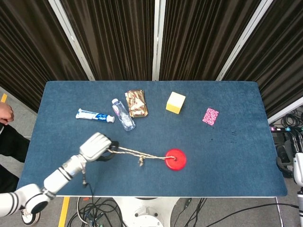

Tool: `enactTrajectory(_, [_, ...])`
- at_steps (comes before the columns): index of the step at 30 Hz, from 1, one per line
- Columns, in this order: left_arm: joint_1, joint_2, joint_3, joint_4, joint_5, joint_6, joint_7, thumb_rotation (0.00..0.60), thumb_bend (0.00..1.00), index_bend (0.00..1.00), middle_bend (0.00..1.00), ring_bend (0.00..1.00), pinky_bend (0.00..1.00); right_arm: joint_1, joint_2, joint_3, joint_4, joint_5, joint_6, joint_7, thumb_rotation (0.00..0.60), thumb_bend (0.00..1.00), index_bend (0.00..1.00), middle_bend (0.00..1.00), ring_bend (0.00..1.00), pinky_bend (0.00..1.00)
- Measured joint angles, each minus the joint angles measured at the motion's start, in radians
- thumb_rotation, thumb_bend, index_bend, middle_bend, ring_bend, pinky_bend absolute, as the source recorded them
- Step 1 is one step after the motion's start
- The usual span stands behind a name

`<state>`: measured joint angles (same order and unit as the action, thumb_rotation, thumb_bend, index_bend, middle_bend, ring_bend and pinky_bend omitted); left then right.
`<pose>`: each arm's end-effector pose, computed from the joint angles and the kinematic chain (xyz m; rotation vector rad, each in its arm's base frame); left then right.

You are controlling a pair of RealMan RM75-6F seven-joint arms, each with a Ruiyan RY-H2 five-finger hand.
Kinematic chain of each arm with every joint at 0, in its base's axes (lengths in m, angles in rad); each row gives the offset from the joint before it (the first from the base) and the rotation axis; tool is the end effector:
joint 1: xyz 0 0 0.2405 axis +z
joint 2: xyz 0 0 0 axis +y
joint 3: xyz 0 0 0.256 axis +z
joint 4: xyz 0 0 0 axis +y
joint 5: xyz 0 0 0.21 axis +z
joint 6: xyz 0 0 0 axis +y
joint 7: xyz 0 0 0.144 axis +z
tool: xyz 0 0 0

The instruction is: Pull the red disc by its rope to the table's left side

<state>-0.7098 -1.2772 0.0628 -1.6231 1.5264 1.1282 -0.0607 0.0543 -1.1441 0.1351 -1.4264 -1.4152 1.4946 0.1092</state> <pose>-0.1676 0.2926 0.0449 -2.0727 -0.9064 -1.1145 -0.3528 -0.1890 0.1918 1.2303 -0.8394 0.8758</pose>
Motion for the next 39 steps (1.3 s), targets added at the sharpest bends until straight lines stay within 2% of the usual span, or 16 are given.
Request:
enactTrajectory(5, [0.076,0.105,0.004,-0.002,-0.097,0.036,0.014,0.600,0.42,0.79,0.96,0.69,0.68,0.003,-0.004,-0.003,-0.007,-0.003,-0.003,-0.012,0.600,0.27,0.00,0.00,0.00,0.00])
enactTrajectory(9, [0.143,0.139,-0.016,0.066,-0.211,0.072,0.017,0.600,0.43,0.79,0.96,0.69,0.68,0.008,-0.006,-0.002,-0.010,-0.004,-0.008,-0.016,0.600,0.27,0.00,0.00,0.00,0.00])
enactTrajectory(19, [0.230,0.095,-0.143,0.333,-0.401,0.122,0.044,0.600,0.42,0.79,0.96,0.69,0.68,0.013,-0.011,-0.007,-0.012,-0.004,-0.018,-0.025,0.600,0.27,0.00,0.00,0.00,0.00])
enactTrajectory(27, [0.257,0.049,-0.202,0.445,-0.440,0.165,0.123,0.600,0.42,0.79,0.95,0.69,0.67,0.015,-0.013,-0.009,-0.014,-0.005,-0.020,-0.031,0.600,0.27,0.00,0.00,0.00,0.00])
enactTrajectory(32, [0.272,0.013,-0.236,0.448,-0.441,0.218,0.140,0.600,0.42,0.79,0.95,0.69,0.67,0.018,-0.019,-0.010,-0.008,0.000,-0.030,-0.029,0.600,0.27,0.00,0.00,0.00,0.00])
enactTrajectory(35, [0.278,-0.002,-0.239,0.430,-0.408,0.235,0.095,0.600,0.42,0.78,0.95,0.69,0.67,0.021,-0.023,-0.012,-0.005,-0.002,-0.033,-0.029,0.600,0.27,0.00,0.00,0.00,0.00])
enactTrajectory(39, [0.278,-0.005,-0.226,0.398,-0.287,0.253,-0.009,0.600,0.42,0.78,0.95,0.69,0.67,0.025,-0.024,-0.012,-0.006,-0.001,-0.038,-0.032,0.600,0.27,0.00,0.00,0.00,0.00])
